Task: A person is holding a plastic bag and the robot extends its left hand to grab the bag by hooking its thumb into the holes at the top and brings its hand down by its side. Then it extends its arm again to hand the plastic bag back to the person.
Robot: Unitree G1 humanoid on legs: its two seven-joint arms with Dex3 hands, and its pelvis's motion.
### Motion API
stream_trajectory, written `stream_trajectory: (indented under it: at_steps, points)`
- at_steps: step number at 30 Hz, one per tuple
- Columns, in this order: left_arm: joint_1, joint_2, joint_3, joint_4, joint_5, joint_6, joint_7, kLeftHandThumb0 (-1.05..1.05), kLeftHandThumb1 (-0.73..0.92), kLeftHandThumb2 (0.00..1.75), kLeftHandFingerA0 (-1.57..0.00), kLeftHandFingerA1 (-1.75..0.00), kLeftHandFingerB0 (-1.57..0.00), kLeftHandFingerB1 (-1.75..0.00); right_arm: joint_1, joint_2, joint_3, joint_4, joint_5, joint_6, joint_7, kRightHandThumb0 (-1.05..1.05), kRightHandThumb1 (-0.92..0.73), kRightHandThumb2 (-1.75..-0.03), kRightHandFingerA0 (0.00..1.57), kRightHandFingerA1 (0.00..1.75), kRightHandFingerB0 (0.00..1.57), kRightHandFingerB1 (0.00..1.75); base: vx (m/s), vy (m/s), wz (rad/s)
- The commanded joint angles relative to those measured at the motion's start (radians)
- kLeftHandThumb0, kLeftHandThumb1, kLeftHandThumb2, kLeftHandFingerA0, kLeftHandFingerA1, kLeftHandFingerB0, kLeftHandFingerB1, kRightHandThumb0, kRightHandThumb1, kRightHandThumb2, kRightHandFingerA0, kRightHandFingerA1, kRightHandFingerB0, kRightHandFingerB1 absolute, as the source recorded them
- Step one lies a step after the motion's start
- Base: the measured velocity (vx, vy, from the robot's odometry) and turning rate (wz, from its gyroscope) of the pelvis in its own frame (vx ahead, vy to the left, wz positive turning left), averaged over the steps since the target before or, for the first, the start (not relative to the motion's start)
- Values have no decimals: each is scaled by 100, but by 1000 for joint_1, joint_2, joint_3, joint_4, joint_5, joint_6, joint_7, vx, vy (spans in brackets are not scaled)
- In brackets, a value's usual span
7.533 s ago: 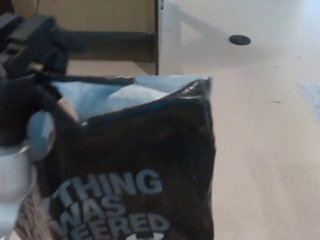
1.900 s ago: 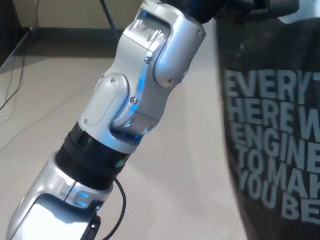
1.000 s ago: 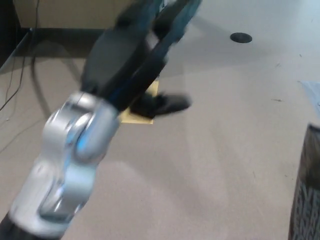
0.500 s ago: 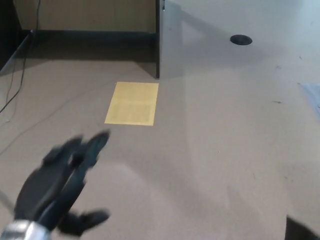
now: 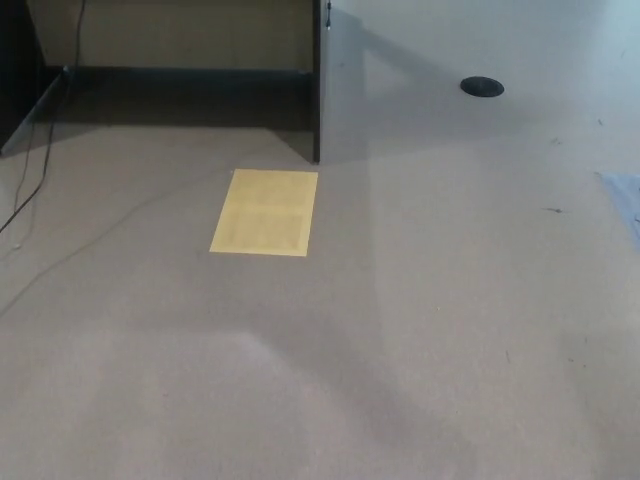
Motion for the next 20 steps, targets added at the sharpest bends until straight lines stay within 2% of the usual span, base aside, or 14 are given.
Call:
stream_trajectory:
  at_steps: [1,5,6,7,8,10,12,13,14,15,18,19,20]
  points:
    - [-19,68,-5,469,45,-287,510,-16,47,55,-9,-29,-17,-33,60,-5,-5,10,6,-21,-19,-36,-72,-60,67,48,55,41,0,0,0]
    - [-11,64,9,476,7,-302,469,-27,51,56,-11,-32,-15,-31,100,-9,-11,3,7,-38,-43,-35,-71,-60,68,48,55,41,0,0,0]
    - [-10,63,11,490,-2,-313,463,-26,51,55,-16,-33,-19,-32,113,-11,-10,-6,5,-41,-45,-41,-60,-82,64,60,50,53,0,0,0]
    - [-14,63,13,516,-15,-330,458,-26,51,55,-16,-33,-19,-32,127,-15,-8,-18,2,-44,-47,-41,-60,-82,64,60,50,53,0,0,0]
    - [-9,60,17,536,-29,-341,446,-26,50,55,-16,-34,-20,-31,145,-16,-7,-26,-1,-46,-51,-34,-72,-61,71,50,54,41,0,0,0]
    - [-9,60,15,566,-36,-356,448,-35,48,60,-18,-40,-19,-33,163,-17,-7,-41,-3,-43,-54,-34,-72,-62,71,50,55,42,0,0,0]
    - [-19,65,11,593,-38,-367,454,-31,51,55,-21,-40,-19,-29,168,-14,-8,-51,-1,-36,-48,-35,-72,-61,69,50,55,42,0,0,0]
    - [-30,66,10,610,-40,-376,459,-31,50,55,-23,-42,-21,-29,164,-14,-8,-50,-2,-33,-47,-40,-60,-83,64,61,51,54,0,0,0]
    - [-43,65,12,626,-49,-383,450,-31,49,55,-27,-44,-22,-29,159,-13,-10,-51,-1,-30,-46,-40,-59,-82,63,60,51,53,0,0,0]
    - [-60,62,17,647,-70,-394,427,-30,48,55,-28,-46,-24,-30,151,-14,-13,-56,2,-23,-43,-33,-71,-60,69,49,54,42,0,0,0]
    - [-87,62,18,689,-90,-430,412,-29,47,55,-31,-47,-25,-30,141,-16,-17,-64,4,-17,-35,-34,-71,-60,69,50,55,42,0,0,0]
    - [-99,59,25,700,-111,-427,378,-29,47,55,-31,-46,-25,-30,132,-21,-11,-63,-6,-24,-39,-39,-60,-82,64,61,51,54,0,0,0]
    - [-105,58,27,706,-121,-424,363,-30,48,55,-30,-46,-24,-30,128,-22,-12,-63,-6,-24,-38,-34,-71,-61,71,52,56,43,0,0,0]
